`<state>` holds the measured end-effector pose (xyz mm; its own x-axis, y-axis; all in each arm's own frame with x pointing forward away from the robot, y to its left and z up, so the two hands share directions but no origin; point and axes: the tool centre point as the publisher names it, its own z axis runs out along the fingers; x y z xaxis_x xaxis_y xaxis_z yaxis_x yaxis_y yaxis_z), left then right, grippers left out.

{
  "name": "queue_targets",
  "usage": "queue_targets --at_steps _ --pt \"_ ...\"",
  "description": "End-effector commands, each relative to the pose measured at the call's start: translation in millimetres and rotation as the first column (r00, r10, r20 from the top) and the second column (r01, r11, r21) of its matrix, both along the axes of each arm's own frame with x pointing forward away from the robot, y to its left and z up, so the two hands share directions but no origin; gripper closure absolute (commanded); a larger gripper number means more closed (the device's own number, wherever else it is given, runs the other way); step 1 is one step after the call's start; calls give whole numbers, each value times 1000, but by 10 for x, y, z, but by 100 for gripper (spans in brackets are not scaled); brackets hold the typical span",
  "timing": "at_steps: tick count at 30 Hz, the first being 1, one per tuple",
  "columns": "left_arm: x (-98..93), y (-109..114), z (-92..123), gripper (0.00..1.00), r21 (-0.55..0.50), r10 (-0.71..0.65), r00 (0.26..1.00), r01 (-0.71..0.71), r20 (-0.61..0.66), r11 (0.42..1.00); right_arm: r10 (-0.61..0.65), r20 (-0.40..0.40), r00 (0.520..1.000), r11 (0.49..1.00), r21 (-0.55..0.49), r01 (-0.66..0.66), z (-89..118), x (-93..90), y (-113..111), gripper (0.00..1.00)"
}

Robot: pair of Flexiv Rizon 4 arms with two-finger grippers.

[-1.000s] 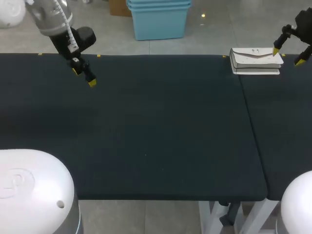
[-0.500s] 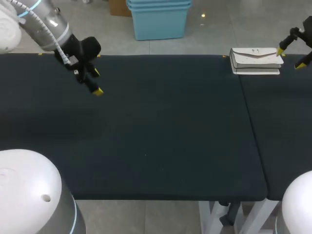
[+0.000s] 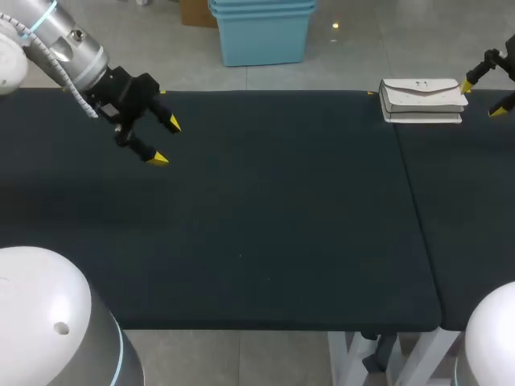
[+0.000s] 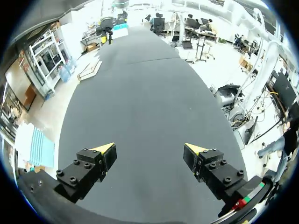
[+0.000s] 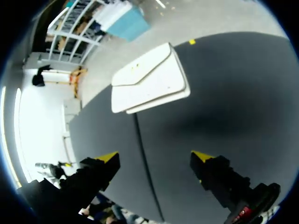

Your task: Pick up the bag, open it, inspect its contents, close it, and place it on the opposite side

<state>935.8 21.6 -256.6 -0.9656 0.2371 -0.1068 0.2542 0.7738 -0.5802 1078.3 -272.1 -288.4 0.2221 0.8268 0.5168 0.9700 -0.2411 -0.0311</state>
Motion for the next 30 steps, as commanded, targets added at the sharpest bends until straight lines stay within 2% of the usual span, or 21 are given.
queue_targets --at_steps 1,7,11,22,30 --pt "102 29 -17 0 -73 -87 995 84 -44 994 14 -38 999 1000 21 -13 -85 160 -80 0" --pt "102 29 -17 0 -73 -87 995 84 -44 994 -1 -24 1000 1000 25 1 -217 393 -156 0" --pt "102 29 -17 0 -73 -87 995 84 -44 994 15 -16 1000 999 46 -14 -265 629 -236 0" --pt "102 29 -17 0 -73 -87 995 84 -44 994 114 -91 989 992 57 -110 -431 1037 -336 0" --pt "102 29 -17 0 -73 -87 995 84 -44 994 168 -140 976 984 80 -157 -620 1279 -323 0"
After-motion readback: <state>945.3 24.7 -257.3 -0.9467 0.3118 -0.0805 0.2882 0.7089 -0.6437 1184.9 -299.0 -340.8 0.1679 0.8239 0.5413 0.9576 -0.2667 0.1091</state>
